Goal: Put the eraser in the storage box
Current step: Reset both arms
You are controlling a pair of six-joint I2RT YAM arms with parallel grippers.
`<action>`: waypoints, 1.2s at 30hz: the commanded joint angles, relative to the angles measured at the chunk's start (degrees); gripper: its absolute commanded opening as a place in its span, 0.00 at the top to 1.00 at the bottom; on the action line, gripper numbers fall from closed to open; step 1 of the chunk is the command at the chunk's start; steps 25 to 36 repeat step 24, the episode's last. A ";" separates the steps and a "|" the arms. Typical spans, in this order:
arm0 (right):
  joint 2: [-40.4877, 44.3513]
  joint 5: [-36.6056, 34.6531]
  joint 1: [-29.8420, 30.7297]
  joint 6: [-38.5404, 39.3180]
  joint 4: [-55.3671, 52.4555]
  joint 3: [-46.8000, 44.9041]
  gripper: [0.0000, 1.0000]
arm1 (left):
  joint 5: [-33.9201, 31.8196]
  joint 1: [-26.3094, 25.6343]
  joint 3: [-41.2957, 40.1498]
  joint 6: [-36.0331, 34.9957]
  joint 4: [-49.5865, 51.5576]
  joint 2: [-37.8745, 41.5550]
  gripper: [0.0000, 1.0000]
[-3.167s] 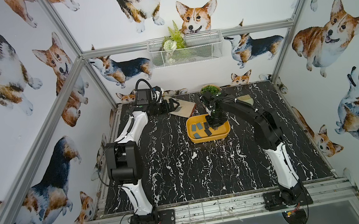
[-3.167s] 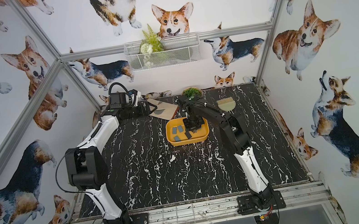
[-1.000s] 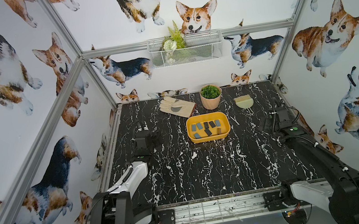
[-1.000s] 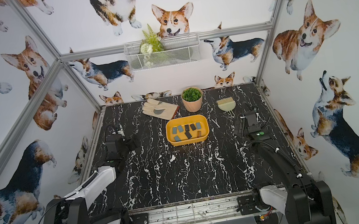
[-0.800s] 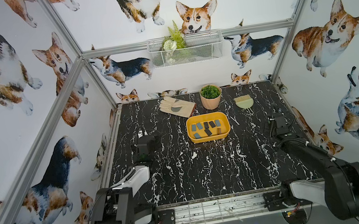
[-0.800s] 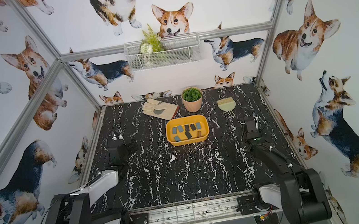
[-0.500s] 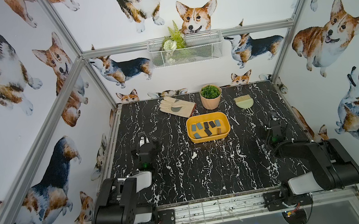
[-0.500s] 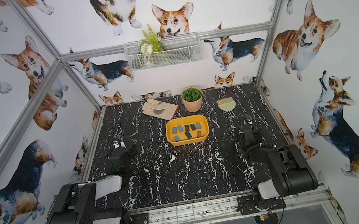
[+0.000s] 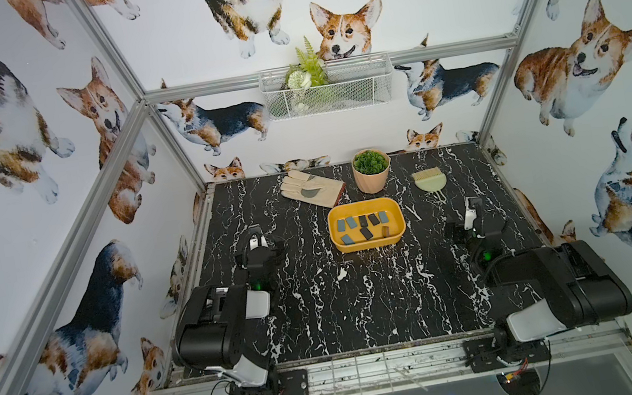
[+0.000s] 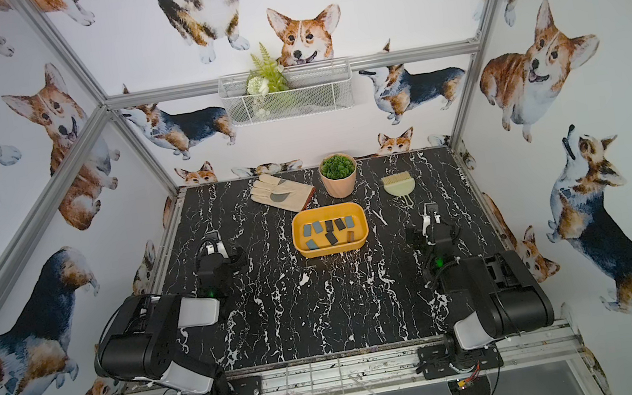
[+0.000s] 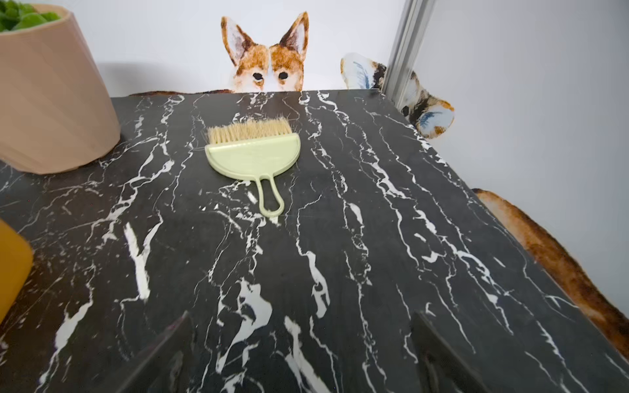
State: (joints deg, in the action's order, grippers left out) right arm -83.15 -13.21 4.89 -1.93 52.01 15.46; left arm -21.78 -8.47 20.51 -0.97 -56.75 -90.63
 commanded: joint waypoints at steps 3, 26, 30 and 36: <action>-0.51 3.09 0.11 1.19 5.59 -1.52 0.01 | 1.64 1.04 0.77 0.88 1.72 0.32 0.00; 0.11 9.43 -3.59 -1.01 -4.50 3.15 0.01 | 1.93 1.20 0.67 0.89 1.64 0.28 0.00; 0.11 9.43 -3.59 -1.01 -4.50 3.15 0.01 | 1.93 1.20 0.67 0.89 1.64 0.28 0.00; 0.11 9.43 -3.59 -1.01 -4.50 3.15 0.01 | 1.93 1.20 0.67 0.89 1.64 0.28 0.00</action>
